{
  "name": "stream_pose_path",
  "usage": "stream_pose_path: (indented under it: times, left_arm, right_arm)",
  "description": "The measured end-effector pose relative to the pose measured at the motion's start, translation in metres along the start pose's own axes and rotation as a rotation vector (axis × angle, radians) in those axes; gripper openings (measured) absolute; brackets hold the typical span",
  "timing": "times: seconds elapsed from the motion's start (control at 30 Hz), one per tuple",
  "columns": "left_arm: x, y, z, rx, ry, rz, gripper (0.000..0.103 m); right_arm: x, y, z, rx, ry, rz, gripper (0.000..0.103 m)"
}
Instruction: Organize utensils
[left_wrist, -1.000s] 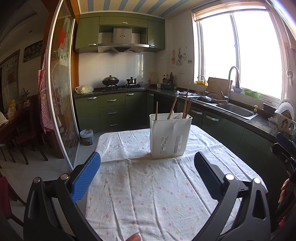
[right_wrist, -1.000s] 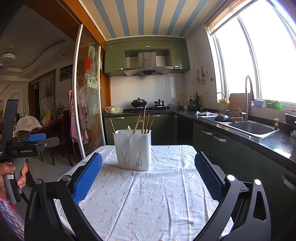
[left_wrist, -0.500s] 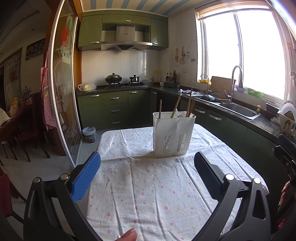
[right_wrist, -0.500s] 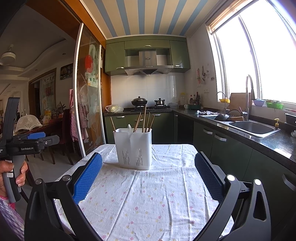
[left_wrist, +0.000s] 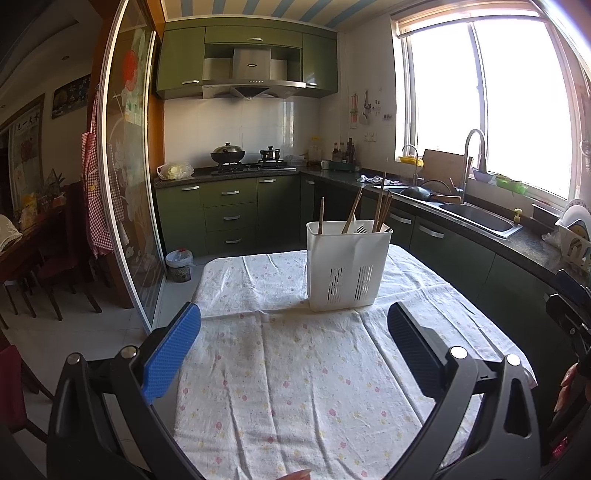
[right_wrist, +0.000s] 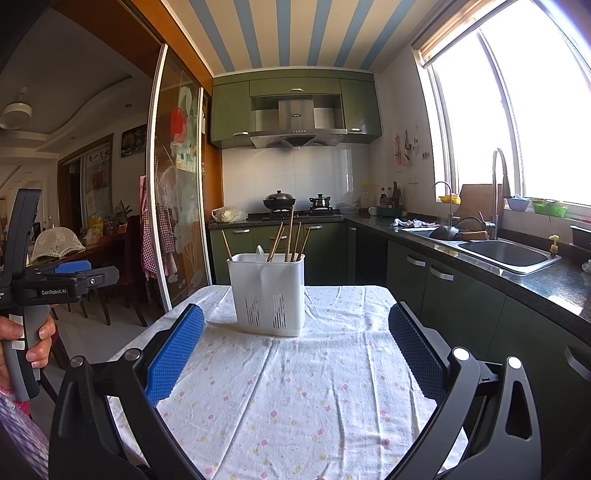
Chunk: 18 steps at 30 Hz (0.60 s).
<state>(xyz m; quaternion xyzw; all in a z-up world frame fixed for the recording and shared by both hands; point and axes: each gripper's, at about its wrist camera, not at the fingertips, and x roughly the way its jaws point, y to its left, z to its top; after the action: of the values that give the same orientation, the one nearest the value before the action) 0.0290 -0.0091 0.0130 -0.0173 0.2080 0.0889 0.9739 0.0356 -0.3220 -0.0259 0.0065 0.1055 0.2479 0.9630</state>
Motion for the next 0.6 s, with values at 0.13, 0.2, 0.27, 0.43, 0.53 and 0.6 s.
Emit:
stream_pose_path:
  times: [0.13,0.2,0.27,0.43,0.53,0.6]
  left_arm:
    - [0.0015,0.0023,0.0003,-0.025,0.008,-0.017,0.096]
    - [0.0016,0.0023,0.0003,-0.028,0.009,-0.017,0.096]
    - [0.0018,0.0013,0.0002,-0.019,0.008,-0.027,0.096]
    - [0.0011,-0.0022,-0.0016,-0.002,-0.013,-0.022,0.096]
    - [0.0026,-0.0035,-0.0025,0.005,-0.013,-0.014,0.096]
    - [0.0037,-0.0028,-0.0027,0.004,-0.012,-0.009,0.096]
  right_arm:
    - [0.0017,-0.0005,-0.0017,-0.001,0.004,0.001,0.099]
    - [0.0029,-0.0011,-0.0029,-0.001,0.007,0.002,0.099]
    - [0.0035,-0.0016,-0.0035,-0.001,0.009,0.003,0.099]
    - [0.0054,-0.003,-0.0037,-0.003,0.012,0.007,0.099]
    - [0.0052,-0.0029,-0.0038,-0.002,0.012,0.006,0.099]
    - [0.005,-0.0028,-0.0042,-0.001,0.011,0.007,0.099]
